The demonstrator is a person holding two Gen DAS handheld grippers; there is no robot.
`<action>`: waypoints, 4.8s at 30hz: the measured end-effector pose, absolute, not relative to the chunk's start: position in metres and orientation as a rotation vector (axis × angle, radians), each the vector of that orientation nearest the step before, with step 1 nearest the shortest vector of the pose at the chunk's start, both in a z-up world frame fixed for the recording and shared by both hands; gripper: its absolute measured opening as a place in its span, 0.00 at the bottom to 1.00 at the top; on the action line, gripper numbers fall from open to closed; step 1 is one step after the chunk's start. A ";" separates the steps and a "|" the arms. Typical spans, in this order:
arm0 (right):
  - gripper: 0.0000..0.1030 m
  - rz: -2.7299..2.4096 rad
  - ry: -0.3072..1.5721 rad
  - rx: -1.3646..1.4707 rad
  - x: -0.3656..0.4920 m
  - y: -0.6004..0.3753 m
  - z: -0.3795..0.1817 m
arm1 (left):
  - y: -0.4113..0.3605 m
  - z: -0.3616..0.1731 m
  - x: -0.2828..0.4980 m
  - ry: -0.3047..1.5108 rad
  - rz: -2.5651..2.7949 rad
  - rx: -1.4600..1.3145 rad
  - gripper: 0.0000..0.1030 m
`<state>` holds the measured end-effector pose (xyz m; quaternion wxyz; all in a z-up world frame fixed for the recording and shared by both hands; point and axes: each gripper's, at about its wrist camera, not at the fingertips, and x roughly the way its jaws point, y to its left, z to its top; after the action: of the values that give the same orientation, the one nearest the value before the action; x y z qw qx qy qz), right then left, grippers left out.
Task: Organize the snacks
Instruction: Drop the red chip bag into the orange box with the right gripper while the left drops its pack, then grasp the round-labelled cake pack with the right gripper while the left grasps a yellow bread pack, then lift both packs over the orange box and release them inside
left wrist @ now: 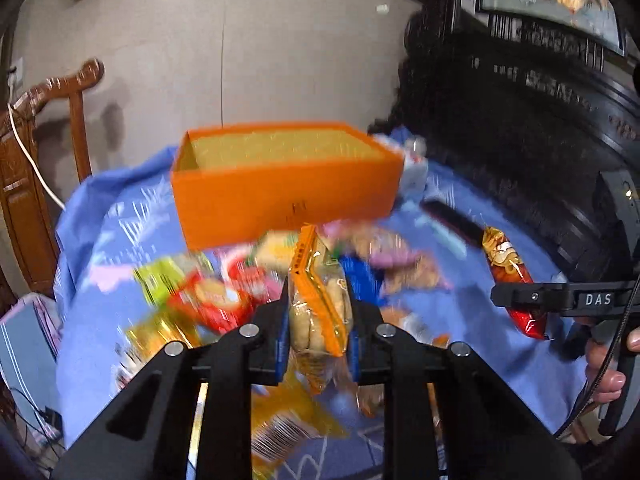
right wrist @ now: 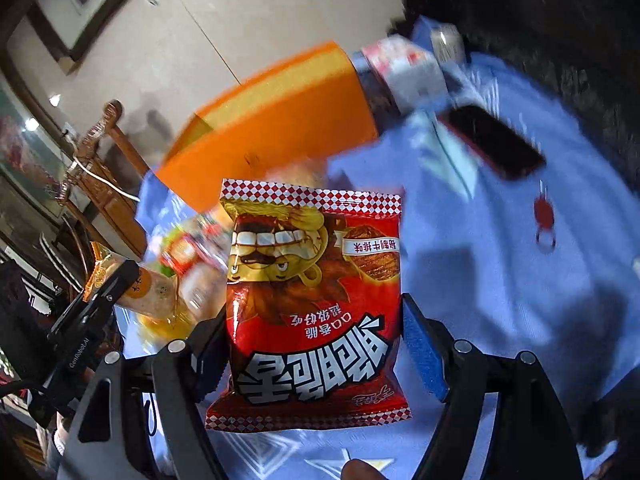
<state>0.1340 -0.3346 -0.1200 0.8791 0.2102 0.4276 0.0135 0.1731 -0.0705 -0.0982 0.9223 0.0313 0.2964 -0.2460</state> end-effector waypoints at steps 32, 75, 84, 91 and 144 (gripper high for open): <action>0.96 0.157 0.631 0.237 0.319 -0.324 -0.026 | -0.031 0.014 0.386 0.562 -0.382 -0.148 0.96; 0.40 0.015 1.109 0.287 0.099 -0.276 -0.184 | -0.056 -0.153 0.097 0.609 -0.657 0.403 0.96; 0.40 0.001 1.083 0.307 0.093 -0.282 -0.180 | -0.071 -0.180 0.121 0.679 -0.751 0.419 0.84; 0.40 -0.014 1.080 0.312 0.091 -0.283 -0.181 | -0.074 -0.207 0.136 0.771 -0.786 0.424 0.65; 0.87 0.092 0.619 0.117 0.370 -0.311 0.001 | -0.083 0.037 0.425 0.593 -0.393 0.110 0.95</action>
<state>0.3696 -0.3106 0.0011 0.9497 0.0575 0.3044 0.0454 0.4253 -0.0829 0.0373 0.9359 0.0537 0.2903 -0.1924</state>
